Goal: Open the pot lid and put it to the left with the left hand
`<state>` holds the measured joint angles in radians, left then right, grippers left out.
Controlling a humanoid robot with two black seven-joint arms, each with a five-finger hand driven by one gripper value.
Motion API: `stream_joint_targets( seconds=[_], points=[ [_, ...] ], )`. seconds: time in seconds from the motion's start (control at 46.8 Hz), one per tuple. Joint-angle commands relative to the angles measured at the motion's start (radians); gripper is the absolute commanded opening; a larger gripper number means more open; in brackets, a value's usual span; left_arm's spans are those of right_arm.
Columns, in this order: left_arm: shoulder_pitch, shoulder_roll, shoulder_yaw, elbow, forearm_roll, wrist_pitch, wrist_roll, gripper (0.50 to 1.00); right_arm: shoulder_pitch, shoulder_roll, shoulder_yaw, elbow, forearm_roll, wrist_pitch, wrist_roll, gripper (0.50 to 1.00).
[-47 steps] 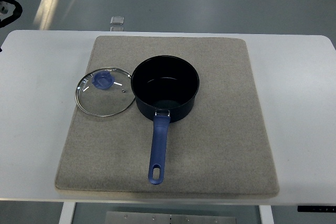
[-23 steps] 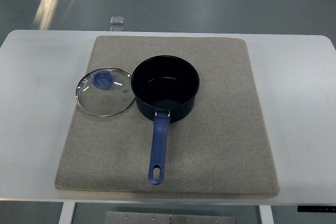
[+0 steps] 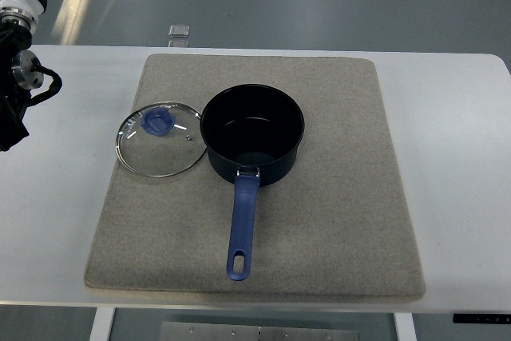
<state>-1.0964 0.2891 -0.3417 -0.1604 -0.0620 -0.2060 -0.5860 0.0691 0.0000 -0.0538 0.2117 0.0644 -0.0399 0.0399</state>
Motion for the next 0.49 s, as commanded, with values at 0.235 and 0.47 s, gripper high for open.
stream_joint_targets(
  seconds=[0.235, 0.47],
  points=[
    [-0.010, -0.059, -0.031, -0.001, -0.013, -0.138, -0.025, 0.885, 0.000, 0.000, 0.000, 0.000, 0.000, 0.000, 0.000, 0.915],
    [-0.046, -0.079, -0.062, -0.001, -0.013, -0.133, -0.025, 0.906, 0.000, 0.000, 0.002, 0.000, 0.000, 0.000, 0.000, 0.915]
  ],
)
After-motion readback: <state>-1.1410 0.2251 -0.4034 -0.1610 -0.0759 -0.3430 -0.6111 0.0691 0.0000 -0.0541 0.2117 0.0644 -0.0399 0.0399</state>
